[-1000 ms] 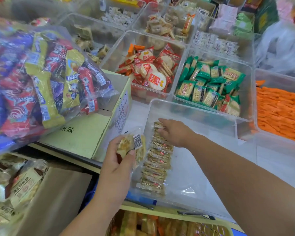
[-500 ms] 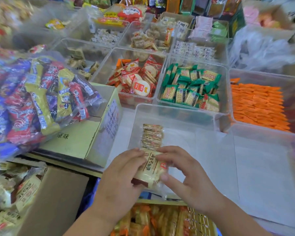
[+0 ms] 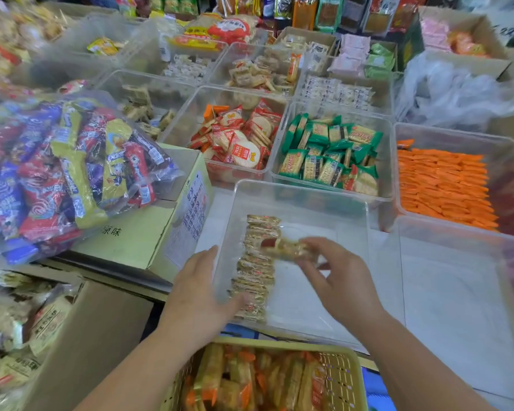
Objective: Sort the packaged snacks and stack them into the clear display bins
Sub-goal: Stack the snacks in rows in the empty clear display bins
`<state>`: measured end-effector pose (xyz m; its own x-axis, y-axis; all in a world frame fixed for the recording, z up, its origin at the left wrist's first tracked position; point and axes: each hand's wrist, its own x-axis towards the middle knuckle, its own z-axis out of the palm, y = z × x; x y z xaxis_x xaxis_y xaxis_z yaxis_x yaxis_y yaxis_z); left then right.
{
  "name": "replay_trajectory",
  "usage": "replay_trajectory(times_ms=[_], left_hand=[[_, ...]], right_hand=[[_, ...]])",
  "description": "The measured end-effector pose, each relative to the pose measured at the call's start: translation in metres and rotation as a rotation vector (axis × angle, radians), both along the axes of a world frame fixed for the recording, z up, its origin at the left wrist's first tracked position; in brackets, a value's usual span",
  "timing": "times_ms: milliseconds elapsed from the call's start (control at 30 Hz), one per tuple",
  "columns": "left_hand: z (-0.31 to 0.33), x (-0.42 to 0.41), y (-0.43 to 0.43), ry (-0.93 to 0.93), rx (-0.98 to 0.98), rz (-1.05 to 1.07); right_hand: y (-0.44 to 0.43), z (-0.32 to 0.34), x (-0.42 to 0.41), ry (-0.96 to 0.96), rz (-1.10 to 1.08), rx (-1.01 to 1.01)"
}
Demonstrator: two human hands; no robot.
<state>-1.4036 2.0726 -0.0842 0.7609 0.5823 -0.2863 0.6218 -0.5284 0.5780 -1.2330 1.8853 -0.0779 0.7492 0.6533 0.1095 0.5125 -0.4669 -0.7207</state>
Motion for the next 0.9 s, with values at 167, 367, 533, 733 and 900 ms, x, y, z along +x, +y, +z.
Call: replay_trajectory(times_ms=[167, 367, 533, 733, 900], left_hand=[[-0.034, -0.001, 0.009, 0.321, -0.196, -0.026], [-0.041, 0.001, 0.013, 0.314, -0.221, -0.027], [-0.044, -0.001, 0.015, 0.304, -0.212, -0.022], [-0.047, -0.001, 0.015, 0.294, -0.201, -0.019], [-0.048, -0.003, 0.016, 0.271, -0.190, -0.022]], right_hand=[[0.062, -0.008, 0.059, -0.256, -0.061, -0.117], [0.127, -0.050, 0.093, -0.282, 0.103, -0.463], [0.143, -0.079, 0.095, -0.163, 0.088, -0.517], [0.151, -0.087, 0.095, 0.058, 0.145, -0.494], [0.151, -0.096, 0.098, 0.495, -0.220, -0.184]])
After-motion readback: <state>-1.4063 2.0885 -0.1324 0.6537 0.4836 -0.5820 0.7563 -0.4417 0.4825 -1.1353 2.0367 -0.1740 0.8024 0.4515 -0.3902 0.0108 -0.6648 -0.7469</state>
